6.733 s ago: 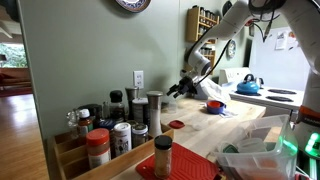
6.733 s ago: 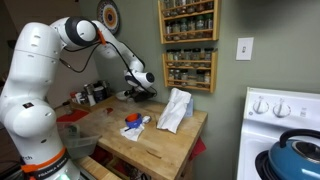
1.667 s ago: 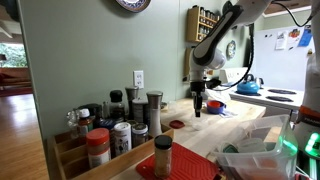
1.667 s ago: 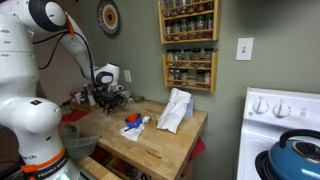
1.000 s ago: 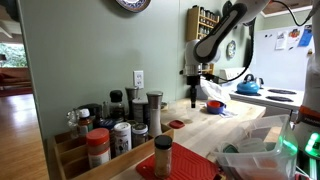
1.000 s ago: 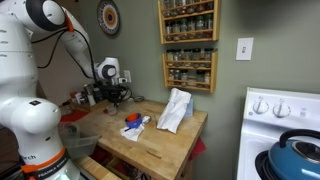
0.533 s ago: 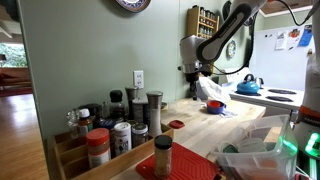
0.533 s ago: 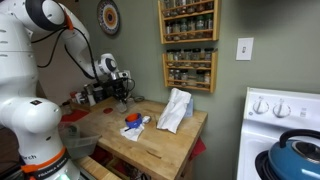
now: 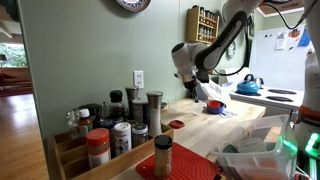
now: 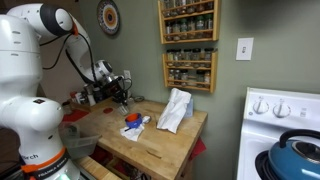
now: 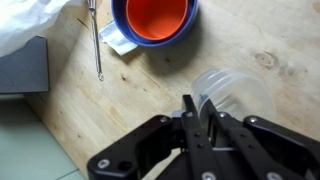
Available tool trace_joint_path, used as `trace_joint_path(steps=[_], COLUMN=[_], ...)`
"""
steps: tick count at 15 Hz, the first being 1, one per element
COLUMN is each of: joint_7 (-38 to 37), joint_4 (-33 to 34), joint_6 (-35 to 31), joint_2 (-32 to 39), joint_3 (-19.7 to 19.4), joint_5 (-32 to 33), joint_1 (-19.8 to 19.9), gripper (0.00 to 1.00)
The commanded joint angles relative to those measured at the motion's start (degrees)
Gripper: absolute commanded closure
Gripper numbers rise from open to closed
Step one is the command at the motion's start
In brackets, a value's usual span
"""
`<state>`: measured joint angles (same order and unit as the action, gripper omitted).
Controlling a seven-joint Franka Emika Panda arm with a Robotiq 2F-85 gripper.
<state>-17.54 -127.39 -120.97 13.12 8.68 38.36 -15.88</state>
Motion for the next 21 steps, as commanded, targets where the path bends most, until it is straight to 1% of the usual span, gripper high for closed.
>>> trace_joint_path(steps=[1,3,4,5,6,8,13,14,15,17,19,21], joint_7=[-4.9,-6.21,-6.87,-7.14,-7.48,-7.9,-7.1,-6.91,-6.57,-6.13,-4.74,-2.74], joint_4=[3.35,4.38,4.8,5.15,5.36,5.78,5.84,5.89,5.93,5.68,4.99,3.74], joint_6=[4.45,5.36,5.68,5.9,5.75,5.77,4.42,4.04,3.58,2.19,-0.24,-3.98], joint_2=[4.33,5.89,6.44,6.84,7.03,7.23,6.35,6.2,6.07,5.48,4.48,2.86], joint_3=[0.14,0.26,0.27,0.33,0.34,0.29,0.67,0.76,0.89,1.14,1.4,1.47], joint_5=[5.48,6.77,7.22,7.04,6.82,6.49,4.62,4.11,3.38,0.83,-3.52,-9.84], joint_1=[-2.3,-3.0,-3.27,-3.37,-3.39,-3.49,-2.85,-2.69,-2.47,-1.85,-1.01,0.23], gripper=[0.97,0.97,0.92,0.64,0.63,0.5,0.12,0.04,0.01,0.0,0.0,0.0])
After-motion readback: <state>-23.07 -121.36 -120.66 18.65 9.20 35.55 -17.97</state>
